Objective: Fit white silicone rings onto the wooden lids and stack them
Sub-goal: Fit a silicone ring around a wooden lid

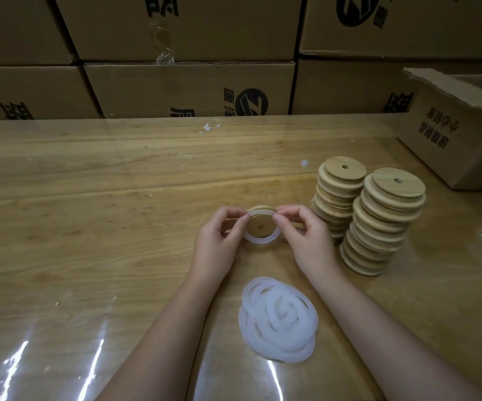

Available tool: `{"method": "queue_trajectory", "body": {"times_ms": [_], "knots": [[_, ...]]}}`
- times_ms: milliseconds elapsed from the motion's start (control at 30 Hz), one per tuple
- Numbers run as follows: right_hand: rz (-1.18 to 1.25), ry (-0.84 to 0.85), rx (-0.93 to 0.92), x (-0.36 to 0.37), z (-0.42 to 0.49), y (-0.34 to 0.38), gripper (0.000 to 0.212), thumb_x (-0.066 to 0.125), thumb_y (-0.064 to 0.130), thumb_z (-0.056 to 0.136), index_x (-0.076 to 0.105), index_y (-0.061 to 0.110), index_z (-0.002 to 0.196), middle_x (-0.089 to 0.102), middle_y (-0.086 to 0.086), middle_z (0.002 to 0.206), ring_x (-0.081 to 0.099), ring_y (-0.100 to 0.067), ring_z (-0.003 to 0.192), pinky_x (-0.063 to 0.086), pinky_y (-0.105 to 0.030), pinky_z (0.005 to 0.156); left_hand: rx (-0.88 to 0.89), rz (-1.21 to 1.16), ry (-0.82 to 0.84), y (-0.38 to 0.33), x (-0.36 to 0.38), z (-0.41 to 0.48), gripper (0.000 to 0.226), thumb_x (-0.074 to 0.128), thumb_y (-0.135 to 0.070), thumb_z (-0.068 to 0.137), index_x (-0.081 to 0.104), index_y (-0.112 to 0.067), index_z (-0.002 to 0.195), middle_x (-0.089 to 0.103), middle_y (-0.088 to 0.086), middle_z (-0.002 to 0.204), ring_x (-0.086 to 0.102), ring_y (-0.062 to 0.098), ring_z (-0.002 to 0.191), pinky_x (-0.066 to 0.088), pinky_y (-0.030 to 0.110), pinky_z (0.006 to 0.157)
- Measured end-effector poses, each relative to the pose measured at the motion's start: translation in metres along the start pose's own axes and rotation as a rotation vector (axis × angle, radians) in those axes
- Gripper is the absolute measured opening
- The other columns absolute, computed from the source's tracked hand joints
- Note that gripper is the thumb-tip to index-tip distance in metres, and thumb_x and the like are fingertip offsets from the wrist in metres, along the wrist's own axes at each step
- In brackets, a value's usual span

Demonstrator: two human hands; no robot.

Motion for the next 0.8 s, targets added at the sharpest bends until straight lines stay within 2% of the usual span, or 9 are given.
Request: {"method": "queue_trajectory", "body": {"times_ms": [433, 600, 800], "knots": [[-0.042, -0.013, 0.012, -0.0021, -0.0006, 0.0002, 0.012, 0.063, 0.015, 0.087, 0.063, 0.025, 0.082, 0.067, 0.011, 0.086, 0.059, 0.004, 0.081, 0.044, -0.006, 0.068, -0.021, -0.012, 0.000, 0.0013, -0.0004, 0.0005, 0.017, 0.063, -0.013, 0.088, 0.064, -0.029, 0.082, 0.067, -0.025, 0.078, 0.061, -0.008, 0.074, 0.043, 0.006, 0.068], [-0.044, -0.022, 0.031, -0.0024, 0.0000, -0.0006, 0.007, 0.063, 0.014, 0.087, 0.065, 0.019, 0.084, 0.067, 0.006, 0.088, 0.061, -0.005, 0.086, 0.044, -0.007, 0.069, -0.058, -0.030, -0.003, 0.0055, -0.0003, 0.0010, 0.015, 0.063, -0.015, 0.088, 0.065, -0.028, 0.082, 0.068, -0.022, 0.078, 0.062, -0.005, 0.074, 0.044, 0.009, 0.069], [-0.067, -0.022, 0.034, -0.0024, 0.0000, -0.0004, 0.004, 0.063, 0.013, 0.087, 0.066, 0.014, 0.088, 0.067, 0.003, 0.091, 0.060, -0.007, 0.089, 0.043, -0.006, 0.069, -0.073, -0.028, -0.016, 0.0085, -0.0014, 0.0018, 0.016, 0.063, -0.016, 0.088, 0.065, -0.030, 0.081, 0.068, -0.021, 0.077, 0.061, -0.003, 0.073, 0.046, 0.012, 0.070]]}}
Point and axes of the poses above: each hand's wrist, its own z-axis towards the middle knuckle, its own x-axis out of the palm, y = z × x, the point moved 7 cm from there along z, towards the middle knuckle
